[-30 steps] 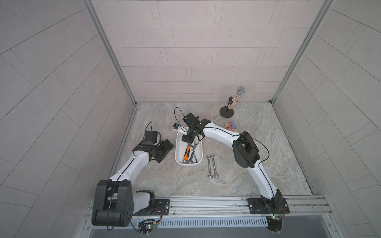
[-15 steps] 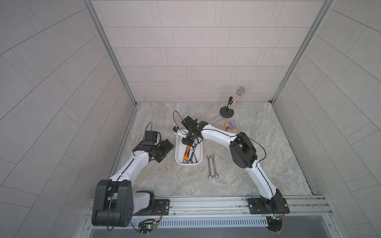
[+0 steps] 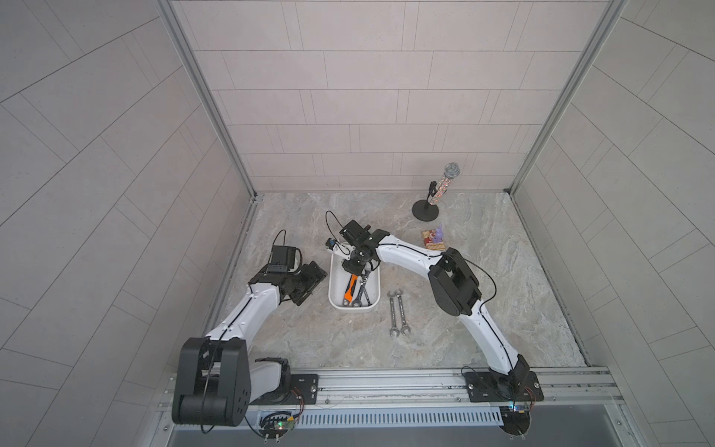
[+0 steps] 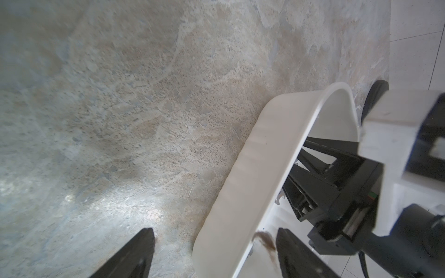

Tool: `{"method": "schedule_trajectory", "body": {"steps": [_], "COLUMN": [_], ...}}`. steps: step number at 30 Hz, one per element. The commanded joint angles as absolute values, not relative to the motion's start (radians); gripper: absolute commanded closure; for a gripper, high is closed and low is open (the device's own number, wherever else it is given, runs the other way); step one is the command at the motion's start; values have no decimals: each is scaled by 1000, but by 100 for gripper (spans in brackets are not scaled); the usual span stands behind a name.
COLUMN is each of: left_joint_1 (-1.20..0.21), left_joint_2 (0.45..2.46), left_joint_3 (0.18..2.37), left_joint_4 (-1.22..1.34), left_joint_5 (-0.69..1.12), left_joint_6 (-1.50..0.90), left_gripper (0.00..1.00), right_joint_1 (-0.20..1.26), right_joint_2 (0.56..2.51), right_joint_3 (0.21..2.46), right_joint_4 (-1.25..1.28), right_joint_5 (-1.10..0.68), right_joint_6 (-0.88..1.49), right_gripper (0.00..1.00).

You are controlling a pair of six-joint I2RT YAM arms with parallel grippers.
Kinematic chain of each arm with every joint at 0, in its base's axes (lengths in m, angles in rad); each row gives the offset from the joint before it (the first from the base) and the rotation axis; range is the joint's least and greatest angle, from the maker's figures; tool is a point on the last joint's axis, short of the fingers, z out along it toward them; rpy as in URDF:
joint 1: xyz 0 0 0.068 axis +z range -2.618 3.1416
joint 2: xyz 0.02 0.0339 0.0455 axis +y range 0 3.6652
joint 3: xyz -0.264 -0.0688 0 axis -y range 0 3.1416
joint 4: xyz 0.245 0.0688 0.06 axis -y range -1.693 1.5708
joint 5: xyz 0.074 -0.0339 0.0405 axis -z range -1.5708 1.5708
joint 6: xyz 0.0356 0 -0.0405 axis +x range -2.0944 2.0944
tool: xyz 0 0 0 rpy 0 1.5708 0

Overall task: Take out the wrench from the storage box
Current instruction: Pick up the wrench from the storage box, then place the wrench at the center of the board.

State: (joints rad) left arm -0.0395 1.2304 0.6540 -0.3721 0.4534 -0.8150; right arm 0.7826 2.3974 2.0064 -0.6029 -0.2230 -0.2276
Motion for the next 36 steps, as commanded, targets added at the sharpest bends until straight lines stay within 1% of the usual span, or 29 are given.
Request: {"method": "schedule_trajectory", "body": {"steps": [1,6,8,11,14,17,25,36], "left_joint_1": [-32,-30,-30,-28,-28,-27,-26,-25], "left_joint_2": [1222,1218,1217,1215,1214,1215,1211,1176], "left_joint_3": [658,658,658,658,658,658,659,667], "left_joint_4": [-383,-383,-383,-383,-382,-379,-381,-379], "left_joint_5": [456,456,456,456,456,457,457,446], "left_joint_6": [-810,-810,-810,-810,-810,-811,-809,-778], "left_gripper": [14,14,14,14,14,14,14,17], "right_joint_1": [793,796,796,797,796,796,798,800], "right_joint_2": [2424,2432,2434,2437,2441,2444,2413,2271], "right_joint_3": [1987,1979,1979,1982,1999,2036,2108,2071], "right_joint_4": [-624,-626,-633,-646,-667,-696,-719,-666], "right_joint_5": [-210,-192,-179,-155,-124,-120,-137,-130], "right_joint_6": [-202,-179,-165,-146,-117,-88,39,168], "right_gripper": [65,68,71,77,87,93,100,100]}}
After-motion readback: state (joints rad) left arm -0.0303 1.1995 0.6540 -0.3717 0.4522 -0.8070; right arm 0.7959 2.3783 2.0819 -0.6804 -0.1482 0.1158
